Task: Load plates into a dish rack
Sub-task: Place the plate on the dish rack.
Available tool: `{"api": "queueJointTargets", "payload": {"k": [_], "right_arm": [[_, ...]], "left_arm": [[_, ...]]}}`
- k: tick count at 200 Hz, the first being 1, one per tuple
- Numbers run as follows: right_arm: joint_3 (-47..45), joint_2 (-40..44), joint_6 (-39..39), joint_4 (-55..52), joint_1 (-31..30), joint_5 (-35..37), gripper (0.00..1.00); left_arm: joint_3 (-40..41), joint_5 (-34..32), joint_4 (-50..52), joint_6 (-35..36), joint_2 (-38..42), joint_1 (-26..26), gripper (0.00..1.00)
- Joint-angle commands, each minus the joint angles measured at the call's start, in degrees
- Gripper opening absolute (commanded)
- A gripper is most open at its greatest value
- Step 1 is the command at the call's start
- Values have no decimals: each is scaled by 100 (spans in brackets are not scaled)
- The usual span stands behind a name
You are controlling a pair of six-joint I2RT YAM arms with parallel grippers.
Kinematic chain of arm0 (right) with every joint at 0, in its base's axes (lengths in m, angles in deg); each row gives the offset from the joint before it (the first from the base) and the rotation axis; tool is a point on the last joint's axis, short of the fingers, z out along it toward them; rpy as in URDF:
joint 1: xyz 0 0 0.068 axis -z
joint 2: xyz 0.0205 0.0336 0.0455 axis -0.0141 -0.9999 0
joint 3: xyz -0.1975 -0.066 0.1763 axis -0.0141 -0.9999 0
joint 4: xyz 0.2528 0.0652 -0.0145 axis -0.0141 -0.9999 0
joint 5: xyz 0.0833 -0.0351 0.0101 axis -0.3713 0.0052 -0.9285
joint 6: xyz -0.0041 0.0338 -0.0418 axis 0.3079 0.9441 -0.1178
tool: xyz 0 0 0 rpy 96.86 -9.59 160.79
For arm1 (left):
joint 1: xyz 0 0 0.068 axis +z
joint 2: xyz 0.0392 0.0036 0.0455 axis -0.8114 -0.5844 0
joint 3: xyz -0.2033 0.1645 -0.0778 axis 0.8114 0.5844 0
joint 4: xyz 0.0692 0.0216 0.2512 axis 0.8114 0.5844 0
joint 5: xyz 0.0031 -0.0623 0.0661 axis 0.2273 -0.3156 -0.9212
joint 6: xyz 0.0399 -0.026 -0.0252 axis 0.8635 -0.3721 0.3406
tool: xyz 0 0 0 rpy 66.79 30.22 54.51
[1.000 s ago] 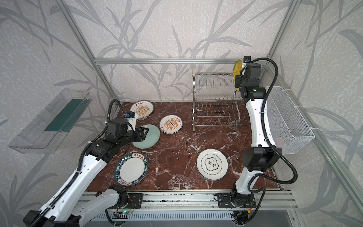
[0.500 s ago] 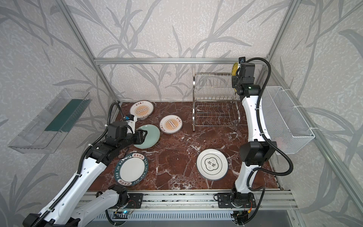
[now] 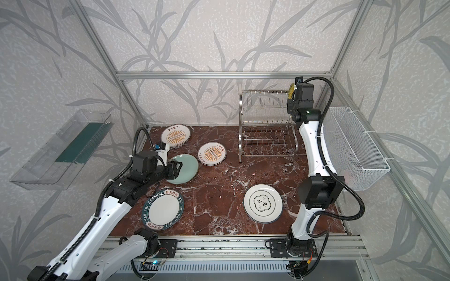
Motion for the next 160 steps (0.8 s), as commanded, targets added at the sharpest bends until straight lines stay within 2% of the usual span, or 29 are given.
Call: {"api": "queueJointTargets", "payload": {"k": [1,36,46,64,83,120,160], "right_arm": [[-59,267,26,378,-4,83,0],[-90,259,90,364,-1,82,0],[-81,251,103,326,-4,42,8],[-24,228,128,260,-1,16,30],[-22,233,130,258,-1,-18,44],[211,192,96,162,33,-30,62],[870,76,40,-230,43,-176,69]], "left_arm": [[71,-70,62,66,107,-4,45],[81,-68,65,62,117,-4,45],[80,-63,47,66,108,-2,45],[82,-47,40,66,88,-2,45],[71,-16,32,61,68,-4,45],[61,6,23,66,72,-4,45],[60,18,-26,33,28,-4,46]]}}
